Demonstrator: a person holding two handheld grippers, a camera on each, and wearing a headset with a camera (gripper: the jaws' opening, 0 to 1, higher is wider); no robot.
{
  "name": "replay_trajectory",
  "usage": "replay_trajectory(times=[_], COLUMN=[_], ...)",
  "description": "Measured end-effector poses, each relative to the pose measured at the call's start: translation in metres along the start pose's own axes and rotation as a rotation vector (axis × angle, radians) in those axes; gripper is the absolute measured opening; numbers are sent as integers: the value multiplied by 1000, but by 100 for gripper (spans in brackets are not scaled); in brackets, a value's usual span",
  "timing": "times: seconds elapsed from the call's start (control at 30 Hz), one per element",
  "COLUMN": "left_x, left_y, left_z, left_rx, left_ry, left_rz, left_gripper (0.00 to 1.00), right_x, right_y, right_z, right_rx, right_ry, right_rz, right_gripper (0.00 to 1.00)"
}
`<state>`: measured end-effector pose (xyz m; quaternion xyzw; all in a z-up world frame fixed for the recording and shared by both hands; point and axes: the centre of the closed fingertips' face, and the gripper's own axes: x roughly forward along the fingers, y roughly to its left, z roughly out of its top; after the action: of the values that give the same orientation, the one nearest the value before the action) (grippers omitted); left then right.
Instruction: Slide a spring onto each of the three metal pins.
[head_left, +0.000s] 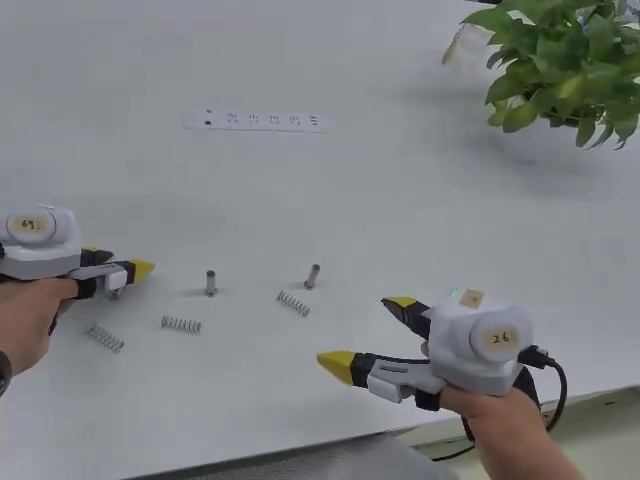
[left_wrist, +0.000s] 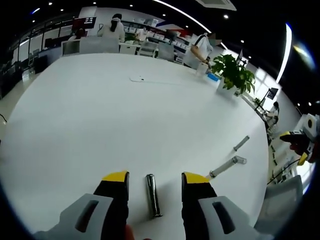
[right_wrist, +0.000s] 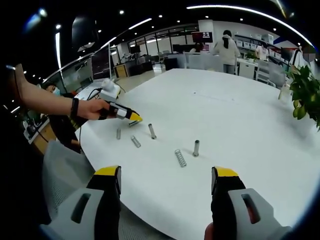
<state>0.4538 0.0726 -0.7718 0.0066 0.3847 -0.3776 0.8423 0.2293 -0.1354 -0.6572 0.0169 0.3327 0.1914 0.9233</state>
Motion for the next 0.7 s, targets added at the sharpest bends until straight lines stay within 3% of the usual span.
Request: replay_trajectory(times=[0.23,0.33,0.7], left_x=[5,5,4], left_y=[1,-2,-4], left_z=[-3,-4,-7], left_rx=[23,79,152], left_ry=[7,23,58], left_rz=[24,43,96], left_gripper=[24,20,8], right_x=[-1,-1,1], right_y=[-2,-2,-1], right_z=[0,-1,-2], right_rx=[3,5,6], right_ry=[2,3,6], right_rz=[-4,-4,1], right_gripper=[72,73,72])
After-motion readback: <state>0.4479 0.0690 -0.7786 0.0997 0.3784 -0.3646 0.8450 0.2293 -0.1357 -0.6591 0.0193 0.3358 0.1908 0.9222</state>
